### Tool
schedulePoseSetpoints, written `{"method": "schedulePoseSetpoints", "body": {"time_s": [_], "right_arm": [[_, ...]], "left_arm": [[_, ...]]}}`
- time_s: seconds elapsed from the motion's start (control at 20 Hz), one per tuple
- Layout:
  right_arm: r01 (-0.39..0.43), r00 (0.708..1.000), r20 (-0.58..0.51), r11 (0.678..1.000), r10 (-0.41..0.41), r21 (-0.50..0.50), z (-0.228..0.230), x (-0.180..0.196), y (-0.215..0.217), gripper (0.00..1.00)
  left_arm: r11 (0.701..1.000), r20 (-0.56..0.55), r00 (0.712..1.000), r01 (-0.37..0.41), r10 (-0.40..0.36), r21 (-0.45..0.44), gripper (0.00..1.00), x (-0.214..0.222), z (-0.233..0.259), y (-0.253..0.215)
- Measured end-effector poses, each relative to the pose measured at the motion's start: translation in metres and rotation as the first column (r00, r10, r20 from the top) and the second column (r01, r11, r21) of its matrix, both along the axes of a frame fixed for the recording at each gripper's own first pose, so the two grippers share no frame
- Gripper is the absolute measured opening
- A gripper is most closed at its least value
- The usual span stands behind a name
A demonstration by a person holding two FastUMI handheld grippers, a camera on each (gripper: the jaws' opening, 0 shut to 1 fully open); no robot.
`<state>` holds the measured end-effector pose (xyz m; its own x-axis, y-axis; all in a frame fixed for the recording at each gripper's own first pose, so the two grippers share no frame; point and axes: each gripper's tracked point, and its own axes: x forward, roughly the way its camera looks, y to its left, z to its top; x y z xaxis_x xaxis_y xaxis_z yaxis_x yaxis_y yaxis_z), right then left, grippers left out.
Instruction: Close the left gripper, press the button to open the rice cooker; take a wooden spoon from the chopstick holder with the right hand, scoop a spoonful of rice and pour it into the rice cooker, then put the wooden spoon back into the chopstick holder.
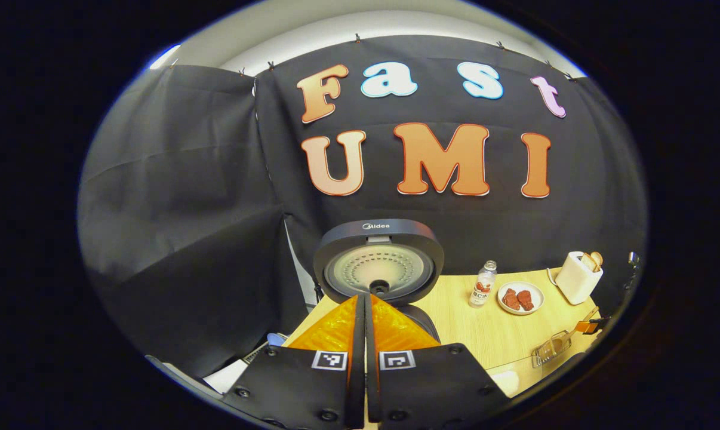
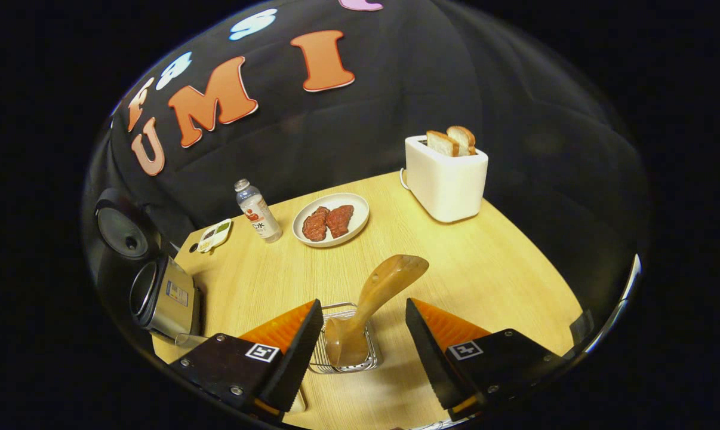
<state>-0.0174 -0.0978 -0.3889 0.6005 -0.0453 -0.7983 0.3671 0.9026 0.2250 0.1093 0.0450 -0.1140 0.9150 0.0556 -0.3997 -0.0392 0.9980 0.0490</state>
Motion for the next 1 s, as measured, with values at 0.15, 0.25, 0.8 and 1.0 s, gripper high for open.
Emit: {"method": "schedulePoseSetpoints", "body": {"time_s": [0.15,0.25,0.8,1.0], "right_arm": [[0.05,0.999,-0.002,0.996,-0.05,0.069,-0.015,0.016,0.001,0.8],[0.075,0.997,0.014,0.992,-0.077,0.098,-0.02,0.027,0.0,0.72],[0.171,0.982,0.063,0.979,-0.178,0.106,-0.015,0.019,0.006,0.17],[0.184,0.973,0.124,0.978,-0.195,0.094,0.025,0.018,0.012,0.15]], "left_arm": [[1.0,-0.003,1.0,0.01,-0.01,-0.03,0.18,-0.014,-0.002,-0.008],[0.999,-0.01,1.0,0.014,-0.015,-0.033,0.42,-0.02,-0.006,-0.009],[0.998,-0.036,0.997,0.062,-0.063,-0.031,0.46,-0.014,-0.02,-0.03],[0.996,-0.013,0.997,0.08,-0.08,-0.026,0.58,-0.013,-0.018,-0.033]]}}
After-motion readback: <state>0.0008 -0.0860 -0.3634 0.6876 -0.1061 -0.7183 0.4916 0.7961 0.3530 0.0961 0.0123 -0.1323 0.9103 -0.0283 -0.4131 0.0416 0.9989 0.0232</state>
